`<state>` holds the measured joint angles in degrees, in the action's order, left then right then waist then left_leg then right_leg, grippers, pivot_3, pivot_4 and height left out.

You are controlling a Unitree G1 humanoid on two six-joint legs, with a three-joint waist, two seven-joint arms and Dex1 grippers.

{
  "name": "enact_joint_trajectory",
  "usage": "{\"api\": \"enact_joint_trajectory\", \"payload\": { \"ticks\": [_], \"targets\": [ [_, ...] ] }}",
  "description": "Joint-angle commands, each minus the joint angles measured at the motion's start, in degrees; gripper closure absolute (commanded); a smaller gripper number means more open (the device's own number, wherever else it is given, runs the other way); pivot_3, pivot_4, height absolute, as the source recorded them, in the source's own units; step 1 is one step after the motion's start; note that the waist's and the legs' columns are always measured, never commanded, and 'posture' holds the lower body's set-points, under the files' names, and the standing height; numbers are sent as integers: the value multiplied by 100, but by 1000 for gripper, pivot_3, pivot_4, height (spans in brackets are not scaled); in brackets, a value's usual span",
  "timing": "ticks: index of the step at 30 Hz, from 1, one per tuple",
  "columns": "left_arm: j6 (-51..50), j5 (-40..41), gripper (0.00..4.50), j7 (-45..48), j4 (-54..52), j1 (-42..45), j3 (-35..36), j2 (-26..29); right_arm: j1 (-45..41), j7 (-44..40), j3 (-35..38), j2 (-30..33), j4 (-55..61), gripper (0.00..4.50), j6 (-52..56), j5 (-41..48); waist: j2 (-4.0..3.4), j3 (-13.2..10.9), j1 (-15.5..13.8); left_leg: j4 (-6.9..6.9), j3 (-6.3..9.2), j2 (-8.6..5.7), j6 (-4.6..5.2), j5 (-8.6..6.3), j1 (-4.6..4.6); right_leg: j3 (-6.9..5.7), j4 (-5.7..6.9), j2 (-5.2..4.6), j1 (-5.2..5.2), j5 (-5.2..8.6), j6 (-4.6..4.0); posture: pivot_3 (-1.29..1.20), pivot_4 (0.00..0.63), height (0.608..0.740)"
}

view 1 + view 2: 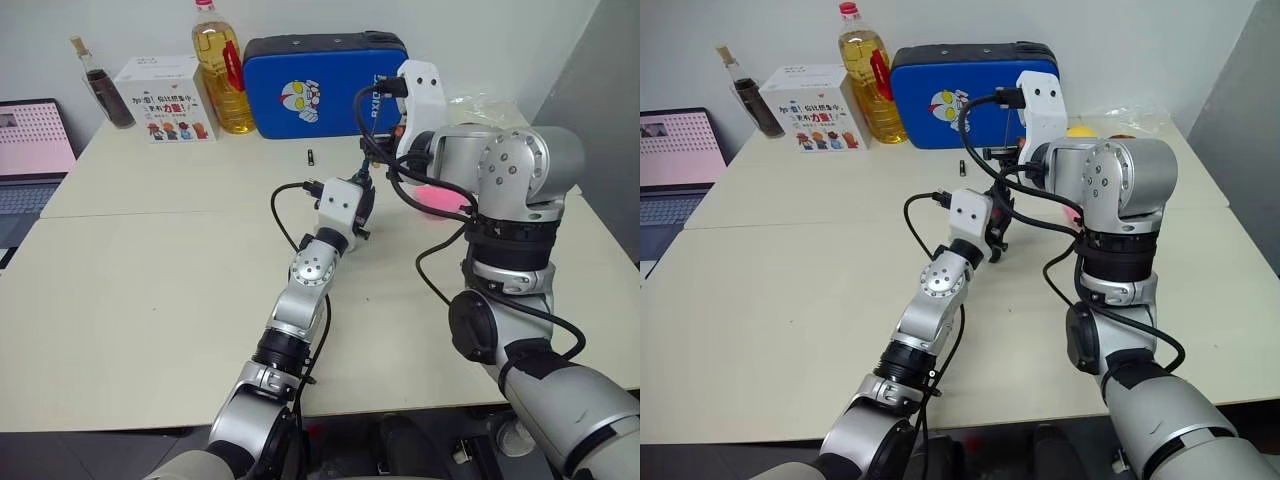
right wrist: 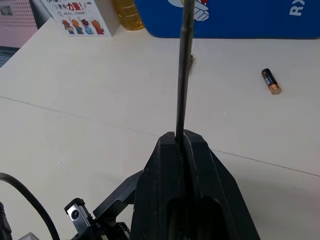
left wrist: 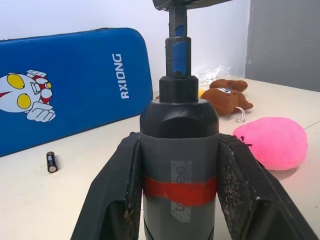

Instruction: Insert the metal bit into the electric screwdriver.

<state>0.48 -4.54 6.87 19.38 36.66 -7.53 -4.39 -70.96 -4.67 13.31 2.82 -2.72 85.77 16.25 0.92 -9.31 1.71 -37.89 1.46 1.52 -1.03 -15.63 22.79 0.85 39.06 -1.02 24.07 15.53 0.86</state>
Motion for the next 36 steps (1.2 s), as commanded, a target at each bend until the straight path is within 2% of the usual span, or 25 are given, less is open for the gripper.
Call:
{"api": "enact_joint_trajectory", "payload": {
  "ticks": [1, 9, 12, 14, 24, 30, 36],
  "targets": [
    [24, -8, 2846, 42, -141, -7, -102, -46, 53, 44, -41, -109, -280, 4415, 171, -25, 0, 0, 1, 0, 0, 0, 0, 0, 0, 0, 0, 0, 0, 0, 0, 0, 150, 740],
    [26, -9, 2846, 44, -132, -1, -89, -36, 32, -164, -186, -2, -154, 4415, 50, 111, 0, 1, 2, 0, 0, 0, 0, 0, 0, 0, 0, 0, 0, 0, 0, 0, 150, 740],
    [48, -4, 2846, 67, -77, 39, -97, -42, -126, -278, -195, 186, -204, 3981, -87, 130, 0, 1, 2, 0, 0, 0, 0, 0, 0, 0, 0, 1, 0, 0, 0, 0, 150, 740],
    [56, 0, 2846, 82, -65, 48, -99, -42, -305, -371, -188, 388, -247, 3439, -144, 151, 0, 0, -5, 0, 0, -1, 0, 0, 4, 0, 1, 1, 4, 0, 0, 0, 150, 740],
    [103, 21, 2846, 122, 26, 91, -99, -37, -1289, -889, -87, 1143, -673, 1286, -285, 361, -2, -4, -16, 2, 1, -6, 1, 0, 12, -2, -7, 2, 6, 0, 1, 0, 150, 740],
    [109, 30, 2846, 174, 27, 83, -68, 14, -1503, -1147, 163, 1384, -799, 9, -126, 615, -2, -4, -23, 1, 1, -4, 0, 0, 14, 0, -6, 1, 7, 0, 1, 0, 150, 740],
    [46, 27, 2846, 204, -48, 17, -41, 93, -1129, -1396, 727, 1620, -504, 9, -117, 970, -2, -4, -28, 2, 2, -2, 1, 0, 14, -2, -5, 0, 6, 0, 1, 0, 150, 740]
  ]
}}
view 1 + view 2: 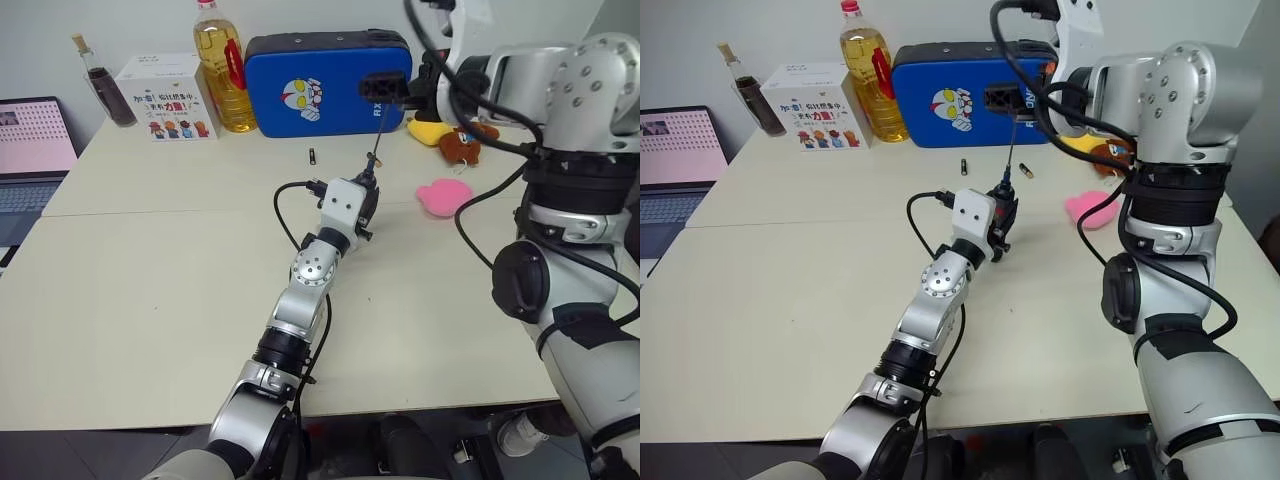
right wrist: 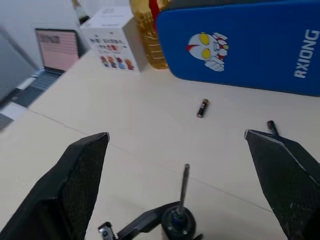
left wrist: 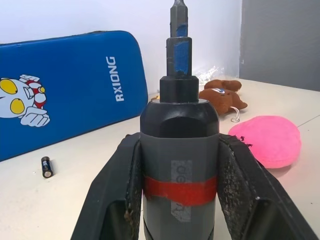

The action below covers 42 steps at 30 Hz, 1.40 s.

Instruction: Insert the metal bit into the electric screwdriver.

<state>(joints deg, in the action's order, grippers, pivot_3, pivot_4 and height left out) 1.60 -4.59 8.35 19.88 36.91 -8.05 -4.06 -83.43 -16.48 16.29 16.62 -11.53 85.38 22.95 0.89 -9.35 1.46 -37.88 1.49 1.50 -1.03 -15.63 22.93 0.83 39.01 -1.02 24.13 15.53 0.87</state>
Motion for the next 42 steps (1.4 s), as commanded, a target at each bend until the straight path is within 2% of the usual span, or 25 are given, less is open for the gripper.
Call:
{"api": "enact_joint_trajectory", "payload": {
  "ticks": [1, 4, 7, 10, 16, 19, 23, 27, 29, 33, 37, 42],
  "targets": [
    [-88, 32, 2846, 78, -115, -30, 26, 108, 253, -321, 533, 346, 476, 9, -290, 383, 0, 0, -5, 0, 0, 0, 0, 0, 0, 0, -1, 0, -1, 0, 0, 0, 150, 740],
    [-154, 67, 2846, 187, -139, -79, 63, 246, 609, -643, 808, 540, 763, 9, -805, 683, 1, 0, -6, -2, 0, -1, 0, 0, 0, 1, -2, -1, -4, 0, 1, 0, 150, 740],
    [-269, 238, 2846, 421, -141, -11, 247, 523, 1328, -1325, 532, 850, 1441, 9, -1308, 983, 1, 0, 29, 1, -6, -2, 0, 0, -3, 6, -1, 1, -3, -1, 2, 0, 150, 740],
    [-607, 803, 2846, 1012, -137, 245, 638, 974, 2264, -1836, 337, 1033, 2145, 9, -1661, 1268, 1, 0, 84, 3, -10, 2, 1, -1, -11, 8, 0, 11, -2, -1, 1, 0, 150, 740],
    [-1416, 1475, 2846, 2639, -55, 1056, 909, 2384, 4061, -2305, -374, 1123, 3111, 9, -3125, 971, -10, -9, 157, 6, 6, 26, 2, 0, -19, 8, 15, 73, 2, -4, -6, 0, 150, 740],
    [-1576, 1642, 2846, 3419, 0, 1293, 897, 2925, 4513, -2324, -598, 1097, 3325, 9, -3610, 863, -15, -17, 113, 4, 6, 23, 0, 1, -5, 1, 4, 68, 9, -3, -6, 0, 150, 740],
    [-1341, 1319, 2846, 5562, 356, 1714, 316, 4416, 5382, -2668, -1081, 1210, 4087, 9, -4056, 946, -5, -23, 33, -1, -2, 13, -5, 1, 0, -9, -6, 57, 8, -3, -5, 0, 150, 740],
    [-540, 785, 2846, 6752, 963, 1763, -312, 5167, 6006, -2908, -1615, 1359, 4501, 9, -4535, 727, -7, -24, 28, -1, -6, 11, -3, 0, -11, -9, -3, 56, 4, -1, -5, 0, 150, 740],
    [-5, 505, 2846, 6838, 1438, 1814, -487, 5210, 6169, -2996, -1808, 1474, 4525, 9, -4772, 569, -7, -25, 20, -4, -3, 13, -2, 0, -13, -13, 1, 59, 2, 0, -6, 0, 150, 740],
    [785, -8, 2846, 6593, 2495, 1921, -782, 4946, 6354, -3111, -2019, 1618, 4421, 9, -5125, 400, 13, -34, -12, -12, 3, 13, -1, 0, -8, -19, 0, 60, 0, 0, -6, 0, 150, 740],
    [1254, -150, 2846, 6245, 3254, 2094, -746, 4438, 6370, -2971, -2229, 1582, 4161, 9, -5337, 110, 37, -49, -25, -14, 3, 13, -1, -1, -3, -22, -2, 57, 1, -1, -6, 0, 150, 740],
    [1589, -370, 2846, 6274, 3880, 2253, -769, 4192, 6354, -2938, -2302, 1618, 4031, 9, -5394, 9, 41, -51, -32, -15, 3, 11, -1, -1, -6, -22, 1, 55, 0, -1, -6, 0, 150, 740]
  ]
}}
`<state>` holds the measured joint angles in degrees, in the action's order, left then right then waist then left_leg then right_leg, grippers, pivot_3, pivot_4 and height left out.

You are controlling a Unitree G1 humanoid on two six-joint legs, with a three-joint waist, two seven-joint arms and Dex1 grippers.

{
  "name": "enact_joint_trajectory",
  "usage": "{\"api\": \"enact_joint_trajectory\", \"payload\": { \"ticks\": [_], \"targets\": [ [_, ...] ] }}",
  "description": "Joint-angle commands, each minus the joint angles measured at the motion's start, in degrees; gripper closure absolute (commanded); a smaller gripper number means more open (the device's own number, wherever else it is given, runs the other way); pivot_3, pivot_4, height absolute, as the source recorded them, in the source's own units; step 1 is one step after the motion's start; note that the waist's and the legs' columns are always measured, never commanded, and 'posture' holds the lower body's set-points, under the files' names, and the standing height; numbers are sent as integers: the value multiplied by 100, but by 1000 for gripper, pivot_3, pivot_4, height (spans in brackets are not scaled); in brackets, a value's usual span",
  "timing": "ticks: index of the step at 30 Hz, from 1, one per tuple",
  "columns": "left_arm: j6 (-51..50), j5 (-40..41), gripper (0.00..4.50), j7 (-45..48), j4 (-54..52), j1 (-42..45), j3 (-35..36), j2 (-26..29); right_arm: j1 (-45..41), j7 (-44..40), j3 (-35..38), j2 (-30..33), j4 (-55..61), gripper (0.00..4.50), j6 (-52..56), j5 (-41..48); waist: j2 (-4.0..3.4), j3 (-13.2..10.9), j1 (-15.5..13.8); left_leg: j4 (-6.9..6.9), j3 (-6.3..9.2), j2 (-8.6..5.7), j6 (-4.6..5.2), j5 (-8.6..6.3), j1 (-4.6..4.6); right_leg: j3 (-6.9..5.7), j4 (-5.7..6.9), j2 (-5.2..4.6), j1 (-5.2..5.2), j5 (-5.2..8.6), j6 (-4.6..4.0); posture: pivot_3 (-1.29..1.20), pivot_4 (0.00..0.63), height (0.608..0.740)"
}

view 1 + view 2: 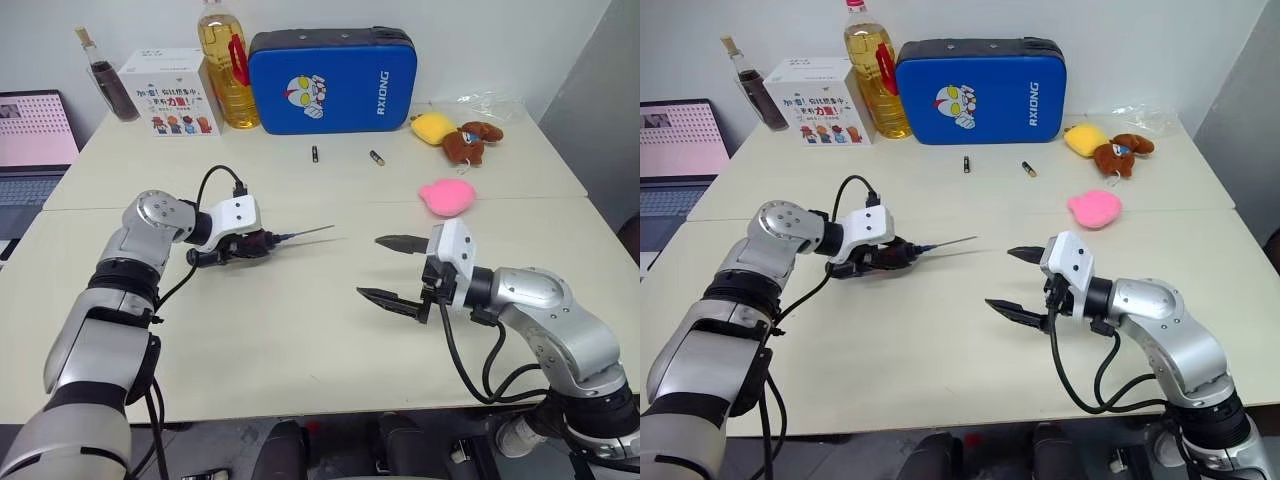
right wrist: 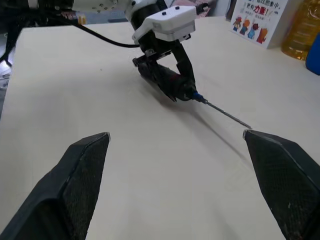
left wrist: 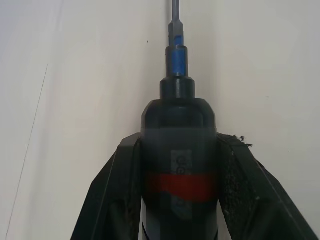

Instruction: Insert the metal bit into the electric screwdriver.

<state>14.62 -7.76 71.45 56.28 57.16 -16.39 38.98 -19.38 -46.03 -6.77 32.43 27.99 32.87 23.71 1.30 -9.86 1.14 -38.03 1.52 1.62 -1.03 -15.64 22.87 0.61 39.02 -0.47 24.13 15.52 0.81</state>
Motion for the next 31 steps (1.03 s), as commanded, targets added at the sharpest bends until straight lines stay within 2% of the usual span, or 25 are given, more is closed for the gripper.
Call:
{"api": "enact_joint_trajectory", "payload": {
  "ticks": [1, 2, 6, 12, 16, 20, 22, 26, 31],
  "targets": [
    [324, -72, 2496, -12, 322, 252, 73, -121, -58, -7, -32, 83, 96, 2, -148, -105, 0, 0, -5, 0, 0, 0, 0, 0, 0, 0, 1, 0, 0, 0, 0, 0, 150, 740],
    [353, -90, 2143, 5, 391, 278, 82, -136, -62, -30, -46, 119, 107, 0, -151, -125, 0, 0, -6, 0, 0, 0, 0, 0, 0, -1, 1, 0, 0, 0, 0, 0, 150, 740],
    [384, -31, 1392, 13, 554, 384, 229, -111, -103, -13, -63, 106, 66, 0, -115, -112, 3, -2, 10, -1, 1, 1, 0, 0, 0, -1, 2, 1, 0, 0, 0, 0, 150, 740],
    [152, 265, 26, 253, 382, 412, 620, 227, -260, -120, -77, 85, -181, 0, -136, -90, 3, -2, 41, 0, 2, 3, 0, 0, -2, -2, 4, 2, 1, 0, 0, 0, 150, 740],
    [-373, 681, 8, 627, -277, 105, 1029, 694, -589, -440, 41, 257, -652, 0, -199, -74, 6, -4, 74, 1, 2, 7, 0, 0, -2, -2, 6, 5, 3, 0, 0, 0, 150, 740],
    [-1003, 1022, 8, 769, -1228, -622, 1404, 1179, -831, -831, 109, 481, -1191, 0, -468, -128, 6, -4, 72, 6, -3, 8, 0, 0, -9, 6, 5, 5, 3, 0, -1, 0, 150, 740],
    [-1429, 1259, 8, 474, -1795, -1130, 1779, 1394, -1003, -984, 166, 556, -1479, 0, -510, -102, 4, -5, 70, 5, -1, 10, 0, 0, -8, 5, 5, 3, 2, 0, -1, 0, 150, 740],
    [-2951, 1913, 8, -152, -2989, -2177, 2757, 1666, -1332, -1150, 211, 537, -2021, 0, -538, -84, 8, -6, 64, -3, 6, 13, -1, 0, -5, 15, 10, -4, 2, 0, -1, 0, 150, 740],
    [-3321, 2086, 8, -206, -3849, -2907, 2901, 1803, -1323, -1169, 168, 461, -2029, 0, -520, -105, 7, -6, 17, 0, 11, 15, -1, 0, -4, 15, 9, -12, 0, 0, -1, 0, 150, 740]
  ]
}}
